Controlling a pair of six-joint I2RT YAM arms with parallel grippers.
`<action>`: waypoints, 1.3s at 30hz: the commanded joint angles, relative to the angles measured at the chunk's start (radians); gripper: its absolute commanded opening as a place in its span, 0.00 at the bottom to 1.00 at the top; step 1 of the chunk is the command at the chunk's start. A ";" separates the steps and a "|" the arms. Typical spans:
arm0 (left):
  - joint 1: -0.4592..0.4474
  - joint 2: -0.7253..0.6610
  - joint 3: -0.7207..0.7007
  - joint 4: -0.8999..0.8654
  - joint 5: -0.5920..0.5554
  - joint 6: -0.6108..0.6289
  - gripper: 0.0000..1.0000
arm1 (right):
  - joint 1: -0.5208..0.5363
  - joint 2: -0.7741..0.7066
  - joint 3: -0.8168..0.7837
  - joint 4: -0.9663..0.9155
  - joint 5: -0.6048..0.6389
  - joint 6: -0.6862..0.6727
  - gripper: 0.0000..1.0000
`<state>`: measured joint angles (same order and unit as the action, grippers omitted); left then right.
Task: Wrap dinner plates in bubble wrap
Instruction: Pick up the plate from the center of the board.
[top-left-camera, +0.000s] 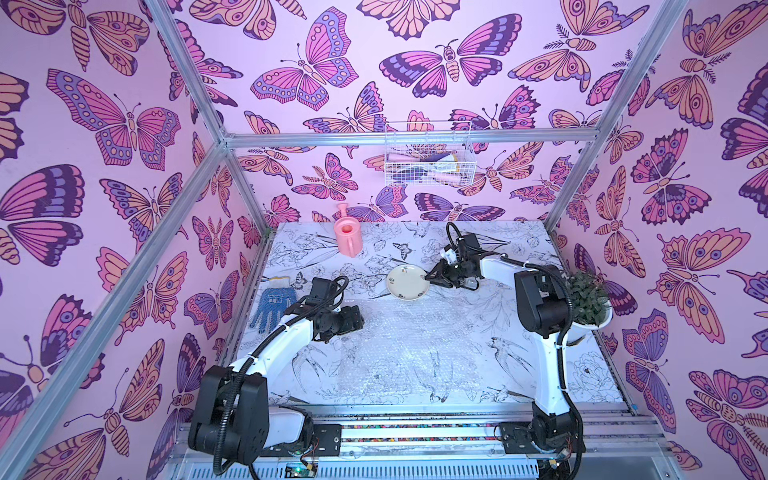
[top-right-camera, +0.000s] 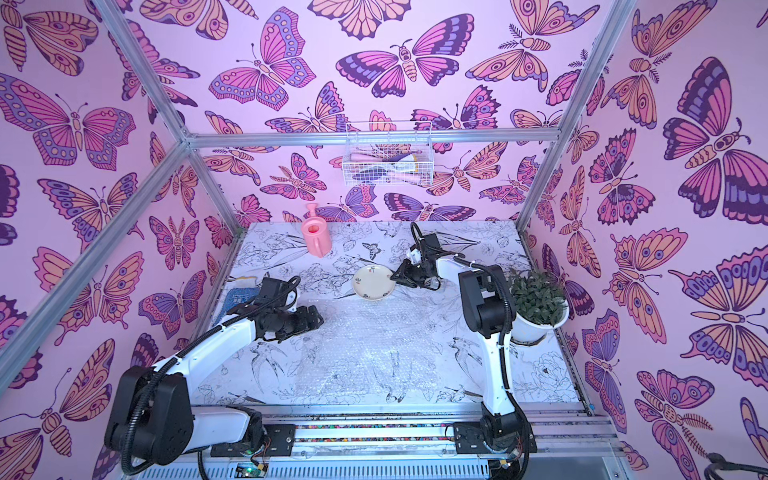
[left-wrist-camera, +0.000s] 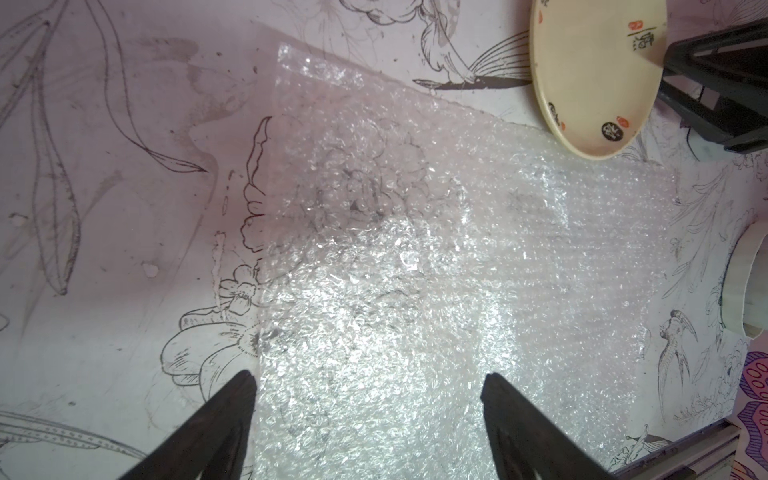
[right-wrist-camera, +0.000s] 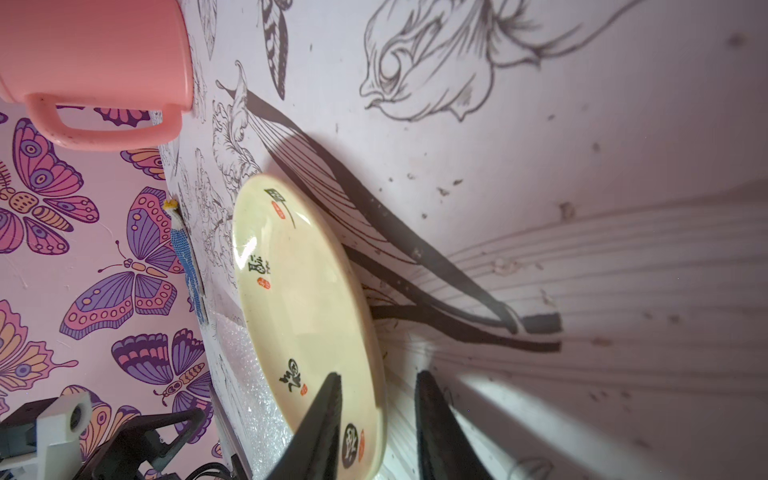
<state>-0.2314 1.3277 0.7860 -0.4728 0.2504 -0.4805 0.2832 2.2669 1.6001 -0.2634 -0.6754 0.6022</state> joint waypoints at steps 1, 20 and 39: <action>0.000 0.008 0.006 -0.028 0.004 -0.008 0.87 | 0.011 0.031 0.029 0.022 -0.022 0.027 0.28; 0.000 0.001 0.010 -0.038 -0.003 -0.015 0.87 | 0.025 0.053 0.049 0.032 -0.014 0.053 0.13; 0.005 -0.046 0.022 -0.051 -0.030 -0.027 0.87 | 0.035 -0.263 -0.141 -0.059 0.027 -0.021 0.04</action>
<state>-0.2295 1.2984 0.7914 -0.4995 0.2382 -0.4923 0.3019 2.0987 1.5146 -0.2951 -0.6514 0.6125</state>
